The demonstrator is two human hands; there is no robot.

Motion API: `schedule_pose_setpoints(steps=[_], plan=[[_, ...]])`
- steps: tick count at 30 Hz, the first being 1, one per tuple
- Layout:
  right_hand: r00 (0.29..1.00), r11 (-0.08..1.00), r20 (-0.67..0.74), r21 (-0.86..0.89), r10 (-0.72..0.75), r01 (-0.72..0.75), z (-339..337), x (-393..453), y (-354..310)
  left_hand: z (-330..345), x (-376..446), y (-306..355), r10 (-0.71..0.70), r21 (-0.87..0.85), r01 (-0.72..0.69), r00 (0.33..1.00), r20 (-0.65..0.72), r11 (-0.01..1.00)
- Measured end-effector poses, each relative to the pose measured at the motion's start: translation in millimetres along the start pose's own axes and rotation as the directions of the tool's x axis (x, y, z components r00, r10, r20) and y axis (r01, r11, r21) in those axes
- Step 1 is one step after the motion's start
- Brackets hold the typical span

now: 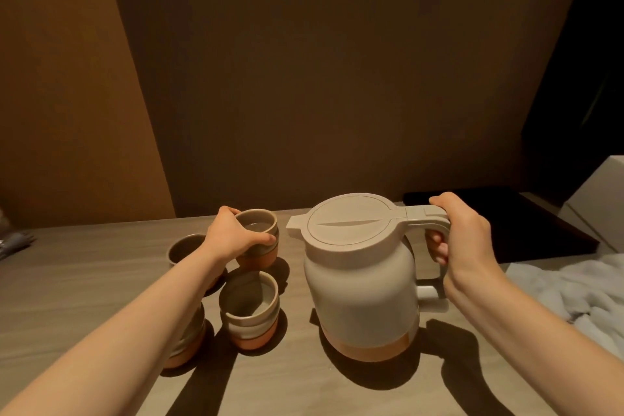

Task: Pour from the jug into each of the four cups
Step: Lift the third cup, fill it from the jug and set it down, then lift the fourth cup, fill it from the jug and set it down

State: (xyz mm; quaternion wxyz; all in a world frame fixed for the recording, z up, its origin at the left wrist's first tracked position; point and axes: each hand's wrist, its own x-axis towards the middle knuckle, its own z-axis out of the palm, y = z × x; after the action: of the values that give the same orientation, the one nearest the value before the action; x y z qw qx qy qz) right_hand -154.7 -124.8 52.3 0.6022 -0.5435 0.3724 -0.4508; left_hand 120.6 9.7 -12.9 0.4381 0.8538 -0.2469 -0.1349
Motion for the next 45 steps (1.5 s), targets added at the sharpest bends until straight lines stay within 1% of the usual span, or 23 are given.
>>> schedule_pose_setpoints(steps=[2, 5, 8, 22, 27, 29, 32, 35, 37, 39, 40, 42, 44, 45], plan=[[1.000, 1.000, 0.003, 0.002, 0.009, -0.009, 2, 2, 3, 4, 3, -5, -0.028, 0.066, 0.028, 1.000, 0.002, 0.997], [1.000, 1.000, 0.010, -0.002, 0.023, -0.023, 4, 5, 10, 8, 7, -12, -0.029, 0.168, 0.029, 1.000, -0.001, 0.985], [0.999, 0.999, 0.021, -0.007, 0.032, -0.032, 5, 7, 15, 10, 9, -16, -0.011, 0.211, 0.012, 1.000, -0.007, 0.977], [0.998, 0.999, 0.045, -0.017, 0.034, -0.034, 12, 1, 16, 15, 1, -24, -0.035, 0.250, 0.030, 0.999, 0.019, 0.968], [0.999, 0.999, 0.037, -0.025, 0.038, -0.037, 11, -6, 14, 7, -11, -20, 0.025, 0.301, -0.029, 1.000, 0.019, 0.953], [0.999, 0.999, 0.029, -0.033, 0.038, -0.037, 11, -10, 14, -1, -17, -19, 0.050, 0.290, -0.052, 0.999, 0.011, 0.956], [0.999, 0.999, 0.026, -0.034, 0.041, -0.040, 10, -16, 13, -17, -26, -20, 0.103, 0.248, -0.090, 0.994, -0.040, 0.965], [0.999, 0.999, 0.021, -0.035, 0.038, -0.037, 9, -22, 12, -37, -33, -26, 0.196, 0.206, -0.161, 0.966, -0.166, 0.965], [0.999, 0.999, 0.028, -0.031, 0.038, -0.037, 8, -25, 11, -48, -35, -35, 0.219, 0.198, -0.172, 0.944, -0.246, 0.965], [0.999, 0.999, 0.039, -0.032, 0.037, -0.035, 8, -28, 10, -57, -32, -47, 0.186, 0.220, -0.127, 0.944, -0.274, 0.967], [0.998, 0.999, 0.043, -0.031, 0.036, -0.035, 8, -29, 9, -61, -29, -53, 0.141, 0.234, -0.079, 0.955, -0.260, 0.969], [0.998, 0.999, 0.052, -0.029, 0.037, -0.035, 8, -31, 8, -65, -23, -63, 0.013, 0.247, 0.035, 0.982, -0.191, 0.968], [0.997, 0.999, 0.063, -0.032, 0.038, -0.036, 9, -33, 7, -66, -18, -69, -0.102, 0.223, 0.123, 0.989, -0.107, 0.967], [0.997, 0.999, 0.066, -0.033, 0.037, -0.035, 9, -33, 6, -65, -16, -71, -0.136, 0.204, 0.148, 0.988, -0.074, 0.968]])
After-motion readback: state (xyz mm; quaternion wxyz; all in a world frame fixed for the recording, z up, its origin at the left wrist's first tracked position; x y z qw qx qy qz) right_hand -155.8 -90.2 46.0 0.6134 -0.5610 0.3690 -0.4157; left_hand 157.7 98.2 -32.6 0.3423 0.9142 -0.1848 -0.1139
